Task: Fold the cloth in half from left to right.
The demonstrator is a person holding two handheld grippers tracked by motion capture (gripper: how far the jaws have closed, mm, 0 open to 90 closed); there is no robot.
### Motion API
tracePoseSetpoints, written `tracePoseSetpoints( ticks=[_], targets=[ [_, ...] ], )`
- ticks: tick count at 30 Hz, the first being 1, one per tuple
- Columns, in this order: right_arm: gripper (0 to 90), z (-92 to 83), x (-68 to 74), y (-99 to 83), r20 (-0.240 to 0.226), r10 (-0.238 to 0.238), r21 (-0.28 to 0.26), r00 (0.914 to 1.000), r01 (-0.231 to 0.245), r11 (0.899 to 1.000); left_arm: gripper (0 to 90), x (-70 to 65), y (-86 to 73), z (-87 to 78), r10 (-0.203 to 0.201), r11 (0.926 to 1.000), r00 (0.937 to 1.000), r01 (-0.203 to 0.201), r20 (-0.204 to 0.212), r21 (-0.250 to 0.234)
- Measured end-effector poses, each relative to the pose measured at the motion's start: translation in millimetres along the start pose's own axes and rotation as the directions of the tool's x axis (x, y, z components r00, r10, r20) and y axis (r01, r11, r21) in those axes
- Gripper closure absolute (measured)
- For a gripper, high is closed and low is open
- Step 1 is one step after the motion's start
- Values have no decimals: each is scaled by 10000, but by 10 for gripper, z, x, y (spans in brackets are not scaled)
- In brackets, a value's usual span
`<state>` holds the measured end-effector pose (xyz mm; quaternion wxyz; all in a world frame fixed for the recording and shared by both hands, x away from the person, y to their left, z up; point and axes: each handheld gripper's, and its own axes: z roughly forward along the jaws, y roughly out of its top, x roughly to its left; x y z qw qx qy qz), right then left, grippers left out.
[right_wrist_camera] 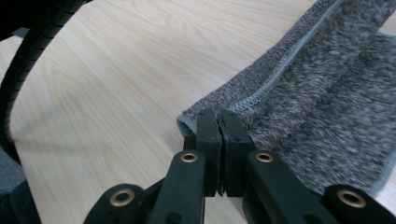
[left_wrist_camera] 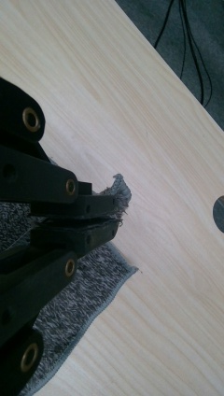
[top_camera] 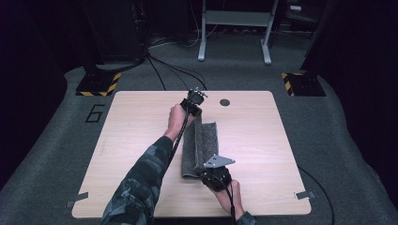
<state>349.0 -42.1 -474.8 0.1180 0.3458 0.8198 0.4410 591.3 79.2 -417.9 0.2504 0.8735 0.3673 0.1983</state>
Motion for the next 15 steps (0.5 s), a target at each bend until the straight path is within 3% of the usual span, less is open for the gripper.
tracePoseSetpoints(
  ticks=[4, 5, 6, 9, 10, 12, 15],
  targets=[
    [882, -12, -42, -23, 88, 57, 14, 9999, -57, 10000, 862, -35, 23, 83, 23, 10000, 10000, -23, -25, 80],
    [880, -20, -55, -33, 183, 92, 30, 9998, -93, 10000, 854, -40, 29, 106, -138, 9999, 9999, 138, -12, 88],
    [874, -22, -72, -45, 248, 87, 31, 9997, -88, 10000, 791, -41, 35, 128, -285, 9995, 9996, 285, -4, 122],
    [816, -31, -114, -105, 517, 293, 218, 9982, -304, 9993, 432, -48, 36, 173, -877, 9961, 9961, 877, 40, 16],
    [717, -51, -141, -166, 880, 314, 413, 9956, -351, 9985, 281, -44, 31, 164, -974, 9952, 9952, 974, 31, -53],
    [697, -72, -156, -202, 1041, 313, 473, 9941, -364, 9982, 238, -18, 9, 114, -1297, 9910, 9911, 1306, 285, -299],
    [550, -142, -221, -307, 1377, 387, 731, 9897, -492, 9961, 185, 20, -71, 11, -1470, 9873, 9874, 1501, 586, -516]
  ],
)
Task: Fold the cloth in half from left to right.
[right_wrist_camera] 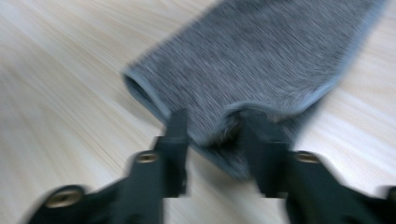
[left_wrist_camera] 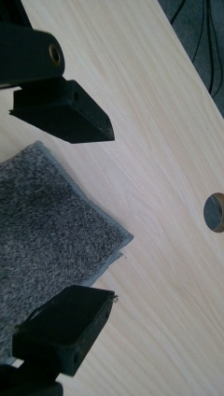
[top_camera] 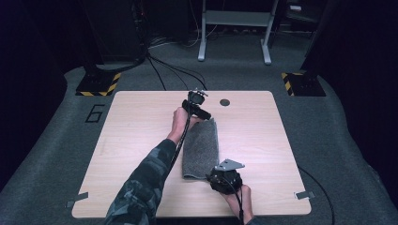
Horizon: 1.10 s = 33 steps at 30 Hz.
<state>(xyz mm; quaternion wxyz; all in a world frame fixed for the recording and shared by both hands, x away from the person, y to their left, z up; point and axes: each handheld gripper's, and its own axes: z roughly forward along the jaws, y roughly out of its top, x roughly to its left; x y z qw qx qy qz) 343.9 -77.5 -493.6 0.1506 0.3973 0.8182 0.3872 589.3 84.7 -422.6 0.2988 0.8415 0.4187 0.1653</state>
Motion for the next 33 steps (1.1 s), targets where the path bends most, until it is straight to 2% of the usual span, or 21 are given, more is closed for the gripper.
tracePoseSetpoints(
  ticks=[6, 8, 9, 13, 18, 19, 20, 21, 23, 27, 30, 31, 33],
  targets=[
    [325, -106, -182, -42, 100, 663, -349, 9978, -659, 9972, 162, 21, -243, -114, 237, 9997, 9997, -236, -51, 119],
    [292, -108, -259, -3, 58, 729, -437, 9973, -726, 9964, 161, 31, -341, -134, 176, 9997, 9998, -175, -42, 156],
    [269, -101, -302, 28, 178, 707, -480, 9973, -698, 9964, 159, 32, -375, -140, 166, 9997, 9998, -165, -60, 153],
    [186, -1, -440, 125, 320, 630, -149, 9975, -625, 9979, 155, 40, -561, -160, 315, 9986, 9991, -303, -273, 443],
    [146, 164, -529, 172, 455, 488, 377, 9978, -506, 9980, 152, 26, -873, -189, 256, 9974, 9995, -243, -188, 672],
    [145, 203, -544, 174, 544, 334, 491, 9980, -361, 9981, 152, 12, -941, -197, 292, 9968, 9995, -280, -138, 752],
    [145, 228, -555, 175, 603, 175, 577, 9980, -210, 9981, 153, -10, -1010, -211, 364, 9958, 9992, -351, -140, 850],
    [145, 256, -554, 176, 599, 251, 581, 9979, -286, 9979, 153, -27, -1061, -220, 375, 9957, 9992, -364, -118, 853],
    [143, 290, -565, 173, 666, 102, 749, 9977, -152, 9971, 152, -75, -1179, -255, 351, 9945, 9994, -355, 60, 987],
    [141, 344, -580, 157, 722, 69, 947, 9974, -137, 9954, 153, -256, -1417, -382, 439, 9958, 9987, -460, 277, 797],
    [138, 360, -574, 140, 706, 76, 1108, 9975, -154, 9937, 152, -401, -1567, -447, 880, 9920, 9960, -892, 170, 897],
    [138, 371, -582, 134, 727, -136, 1143, 9973, 52, 9934, 152, -447, -1614, -455, 1033, 9901, 9946, -1039, 115, 941],
    [138, 381, -571, 126, 791, -184, 1237, 9967, 85, 9923, 153, -526, -1693, -457, 1340, 9856, 9910, -1329, -41, 1042]
  ],
)
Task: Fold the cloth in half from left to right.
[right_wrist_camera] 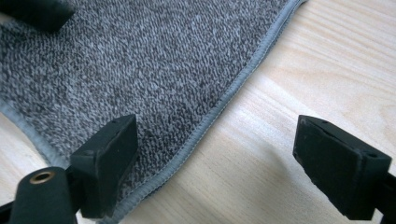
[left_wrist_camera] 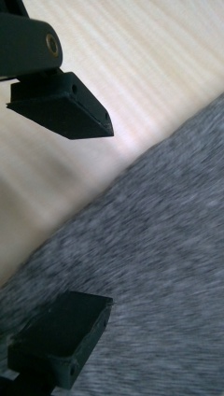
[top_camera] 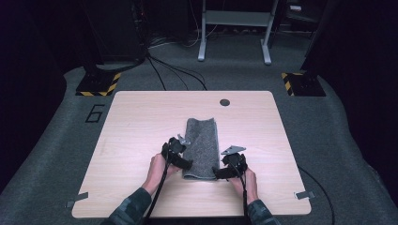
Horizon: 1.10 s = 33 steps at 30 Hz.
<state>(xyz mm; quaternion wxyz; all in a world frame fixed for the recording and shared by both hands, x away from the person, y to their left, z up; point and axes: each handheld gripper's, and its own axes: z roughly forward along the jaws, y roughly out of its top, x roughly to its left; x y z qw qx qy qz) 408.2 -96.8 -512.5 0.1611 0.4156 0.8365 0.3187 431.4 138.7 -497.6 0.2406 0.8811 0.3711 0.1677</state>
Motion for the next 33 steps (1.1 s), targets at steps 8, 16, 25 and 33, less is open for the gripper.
tracePoseSetpoints(
  ticks=[8, 16, 25, 33],
  targets=[
    [137, 11, 7, -87, -122, -42, 110, 9999, 43, 9999, 153, -116, -206, -27, -209, 9992, 9997, 206, -86, -347],
    [135, -90, 70, -206, -371, -289, 113, 9989, 294, 9995, 150, -221, -373, -116, -214, 9978, 9987, 242, 465, -611],
    [140, -167, -61, -52, -639, -118, -380, 9979, 93, 9992, 150, 112, -125, -181, -646, 9915, 9965, 580, -539, -1166],
    [142, 105, -230, 344, 118, 133, -374, 9998, -128, 9992, 158, 535, 366, 113, -1216, 9889, 9832, 1082, -1360, -1023]
  ],
)
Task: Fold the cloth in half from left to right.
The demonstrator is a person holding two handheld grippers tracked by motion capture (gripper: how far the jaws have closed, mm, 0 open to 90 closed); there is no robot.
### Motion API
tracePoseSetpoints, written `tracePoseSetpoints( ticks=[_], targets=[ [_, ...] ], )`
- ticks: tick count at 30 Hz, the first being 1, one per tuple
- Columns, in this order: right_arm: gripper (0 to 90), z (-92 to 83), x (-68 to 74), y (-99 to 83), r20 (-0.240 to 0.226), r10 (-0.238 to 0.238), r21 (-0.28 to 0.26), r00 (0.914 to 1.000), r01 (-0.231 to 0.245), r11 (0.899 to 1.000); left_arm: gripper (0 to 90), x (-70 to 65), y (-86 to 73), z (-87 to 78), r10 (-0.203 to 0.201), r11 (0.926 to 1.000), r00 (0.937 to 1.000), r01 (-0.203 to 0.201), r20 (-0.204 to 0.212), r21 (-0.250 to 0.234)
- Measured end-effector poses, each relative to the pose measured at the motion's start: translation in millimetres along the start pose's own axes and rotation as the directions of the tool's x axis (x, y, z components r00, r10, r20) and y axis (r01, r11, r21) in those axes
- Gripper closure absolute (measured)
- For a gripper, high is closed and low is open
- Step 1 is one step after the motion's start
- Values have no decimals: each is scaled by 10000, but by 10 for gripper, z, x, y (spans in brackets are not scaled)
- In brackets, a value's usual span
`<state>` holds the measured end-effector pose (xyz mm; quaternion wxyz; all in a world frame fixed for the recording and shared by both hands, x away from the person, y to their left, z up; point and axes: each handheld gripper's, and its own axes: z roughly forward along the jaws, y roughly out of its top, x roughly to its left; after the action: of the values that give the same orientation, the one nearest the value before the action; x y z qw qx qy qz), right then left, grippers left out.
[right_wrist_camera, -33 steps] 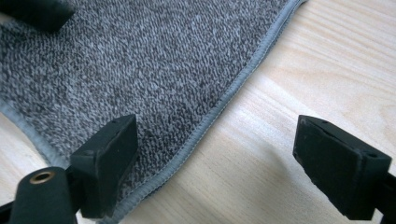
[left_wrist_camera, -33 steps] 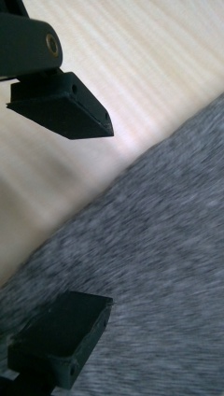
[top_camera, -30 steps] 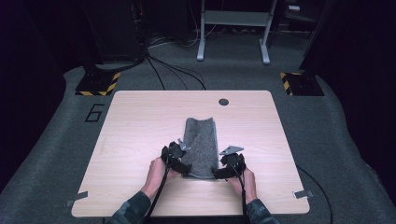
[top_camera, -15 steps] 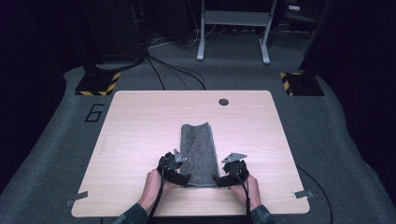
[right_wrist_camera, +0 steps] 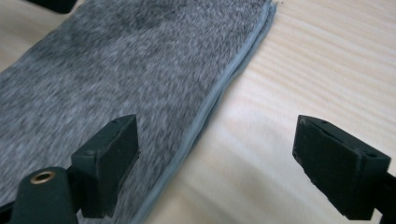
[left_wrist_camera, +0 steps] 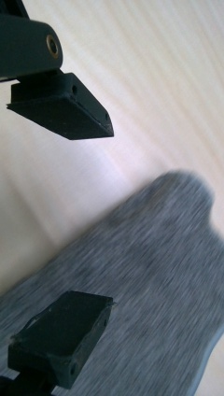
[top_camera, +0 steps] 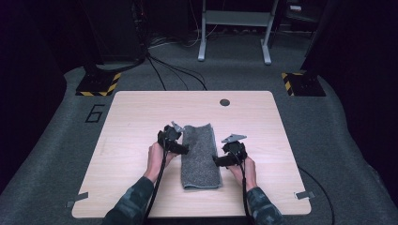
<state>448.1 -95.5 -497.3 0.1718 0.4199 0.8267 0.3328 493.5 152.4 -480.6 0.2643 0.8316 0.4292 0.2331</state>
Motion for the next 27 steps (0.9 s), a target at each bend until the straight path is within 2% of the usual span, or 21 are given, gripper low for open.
tracePoseSetpoints(
  ticks=[3, 6, 9, 12, 13, 18, 21, 22, 27],
  targets=[
    [146, 111, -15, 72, 129, 26, 60, 9999, -27, 10000, 158, 90, 114, 155, -290, 9993, 9995, 293, -92, 250],
    [147, 197, -17, 89, 296, -80, 291, 9995, 71, 9996, 161, 148, 188, 300, -336, 9977, 9989, 355, -331, 580],
    [146, 237, -16, 64, 296, -133, 489, 9995, 119, 9987, 165, 192, 191, 395, -298, 9957, 9979, 347, -572, 863],
    [146, 248, 3, 21, 319, 10, 640, 9995, -30, 9979, 161, 249, 159, 471, -359, 9924, 9973, 430, -633, 1152],
    [147, 248, 0, 8, 314, 13, 697, 9995, -35, 9976, 156, 266, 149, 485, -427, 9926, 9971, 494, -623, 1105],
    [147, 231, 5, -21, 309, 47, 654, 9995, -67, 9978, 151, 265, 159, 493, -260, 9944, 9979, 319, -595, 1004],
    [145, 211, 25, -47, 270, 40, 643, 9996, -58, 9979, 146, 276, 151, 477, -477, 9944, 9981, 512, -397, 924],
    [145, 204, 30, -54, 275, 27, 666, 9996, -45, 9978, 145, 281, 144, 456, -677, 9944, 9975, 690, -195, 804],
    [143, 166, 49, -99, 121, -46, 650, 9999, 38, 9979, 145, 246, 111, 351, -706, 9958, 9974, 699, 106, 597]
  ],
)
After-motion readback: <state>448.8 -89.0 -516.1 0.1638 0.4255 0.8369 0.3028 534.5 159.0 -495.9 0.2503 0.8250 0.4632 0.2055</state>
